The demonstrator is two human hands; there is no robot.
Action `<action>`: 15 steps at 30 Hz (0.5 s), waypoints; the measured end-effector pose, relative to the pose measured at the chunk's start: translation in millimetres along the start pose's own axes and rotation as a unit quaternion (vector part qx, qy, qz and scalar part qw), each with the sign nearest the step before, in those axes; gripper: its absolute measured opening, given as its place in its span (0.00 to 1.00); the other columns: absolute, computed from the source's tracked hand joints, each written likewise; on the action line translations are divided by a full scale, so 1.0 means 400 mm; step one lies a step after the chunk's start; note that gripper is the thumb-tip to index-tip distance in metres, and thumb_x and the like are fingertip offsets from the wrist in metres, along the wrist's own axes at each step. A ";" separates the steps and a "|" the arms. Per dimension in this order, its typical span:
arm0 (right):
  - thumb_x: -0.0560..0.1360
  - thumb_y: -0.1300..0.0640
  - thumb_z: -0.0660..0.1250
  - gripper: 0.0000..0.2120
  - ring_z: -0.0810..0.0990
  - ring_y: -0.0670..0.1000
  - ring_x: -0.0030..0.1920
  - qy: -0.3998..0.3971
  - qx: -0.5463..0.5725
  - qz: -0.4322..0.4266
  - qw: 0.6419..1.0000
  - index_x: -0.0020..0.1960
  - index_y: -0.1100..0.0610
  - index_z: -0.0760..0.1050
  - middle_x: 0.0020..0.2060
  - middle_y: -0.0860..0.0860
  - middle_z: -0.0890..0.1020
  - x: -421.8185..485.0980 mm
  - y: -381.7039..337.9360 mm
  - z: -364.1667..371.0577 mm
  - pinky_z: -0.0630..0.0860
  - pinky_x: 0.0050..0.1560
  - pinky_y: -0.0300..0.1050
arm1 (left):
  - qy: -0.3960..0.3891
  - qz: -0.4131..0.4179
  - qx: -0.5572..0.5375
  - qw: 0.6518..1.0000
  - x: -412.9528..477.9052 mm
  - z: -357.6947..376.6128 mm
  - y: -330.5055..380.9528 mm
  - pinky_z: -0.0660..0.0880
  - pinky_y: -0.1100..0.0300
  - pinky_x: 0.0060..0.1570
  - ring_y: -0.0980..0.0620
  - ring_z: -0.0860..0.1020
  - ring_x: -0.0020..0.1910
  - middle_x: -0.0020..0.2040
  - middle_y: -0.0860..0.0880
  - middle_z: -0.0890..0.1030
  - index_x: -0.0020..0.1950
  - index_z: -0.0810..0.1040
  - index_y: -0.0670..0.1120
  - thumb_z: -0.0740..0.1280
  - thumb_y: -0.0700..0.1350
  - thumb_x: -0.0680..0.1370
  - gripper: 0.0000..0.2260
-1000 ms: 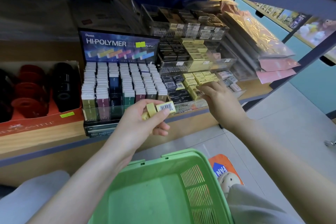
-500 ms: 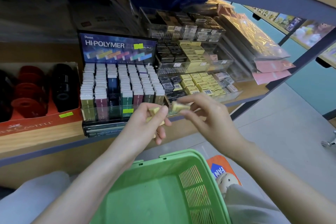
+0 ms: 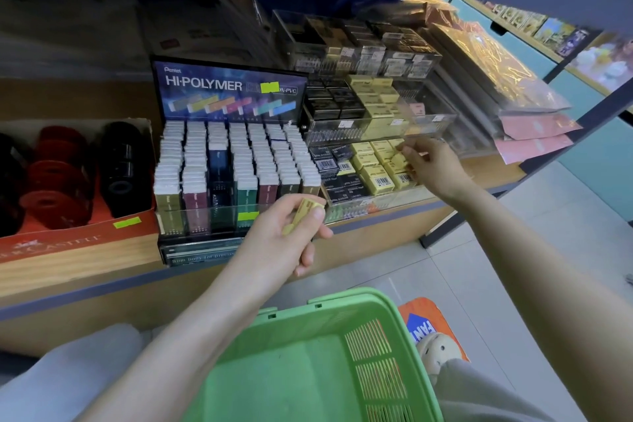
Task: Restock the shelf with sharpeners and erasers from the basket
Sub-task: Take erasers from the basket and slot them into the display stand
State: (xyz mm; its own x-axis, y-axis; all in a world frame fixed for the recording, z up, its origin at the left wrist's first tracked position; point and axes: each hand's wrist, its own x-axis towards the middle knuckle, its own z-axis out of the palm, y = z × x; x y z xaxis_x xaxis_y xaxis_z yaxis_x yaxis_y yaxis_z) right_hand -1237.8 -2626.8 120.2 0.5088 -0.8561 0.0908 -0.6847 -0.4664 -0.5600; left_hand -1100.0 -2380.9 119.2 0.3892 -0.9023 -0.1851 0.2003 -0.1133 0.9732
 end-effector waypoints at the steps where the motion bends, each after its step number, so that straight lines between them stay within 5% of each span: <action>1: 0.81 0.57 0.59 0.11 0.74 0.45 0.37 -0.016 0.006 -0.011 1.000 0.57 0.59 0.76 0.48 0.52 0.79 -0.002 0.002 -0.002 0.73 0.40 0.42 | 0.003 -0.002 -0.001 1.000 0.002 -0.001 -0.001 0.66 0.67 0.24 0.59 0.68 0.25 0.38 0.51 0.78 0.54 0.75 0.48 0.60 0.44 0.80 0.06; 7: 0.77 0.55 0.65 0.15 0.80 0.47 0.47 -0.079 0.070 0.014 0.994 0.63 0.58 0.74 0.51 0.51 0.80 -0.012 0.011 -0.024 0.77 0.43 0.34 | -0.002 -0.001 -0.004 1.000 0.007 0.008 -0.006 0.65 0.67 0.25 0.58 0.68 0.26 0.37 0.51 0.75 0.56 0.76 0.48 0.60 0.43 0.81 0.07; 11: 0.76 0.59 0.68 0.07 0.80 0.42 0.34 0.028 0.173 0.067 0.982 0.52 0.60 0.78 0.37 0.50 0.80 0.003 0.023 -0.037 0.77 0.42 0.35 | -0.010 -0.002 -0.001 1.000 0.005 0.021 -0.008 0.65 0.67 0.25 0.58 0.68 0.26 0.37 0.51 0.74 0.56 0.76 0.48 0.61 0.43 0.81 0.07; 15: 0.75 0.57 0.68 0.08 0.79 0.48 0.38 0.104 0.071 0.099 0.987 0.51 0.61 0.79 0.39 0.53 0.82 0.024 0.051 -0.027 0.75 0.52 0.48 | -0.011 -0.006 0.005 1.000 0.006 0.024 -0.011 0.66 0.67 0.25 0.59 0.68 0.26 0.38 0.51 0.75 0.56 0.76 0.48 0.61 0.43 0.81 0.07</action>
State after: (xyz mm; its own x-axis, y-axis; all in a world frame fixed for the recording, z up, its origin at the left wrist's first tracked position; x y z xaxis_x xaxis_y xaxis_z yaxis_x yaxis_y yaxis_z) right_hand -1252.6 -2646.9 118.6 0.2436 -0.9614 0.1276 -0.6722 -0.2622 -0.6924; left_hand -1108.7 -2386.5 115.8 0.3663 -0.9102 -0.1934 0.1948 -0.1282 0.9724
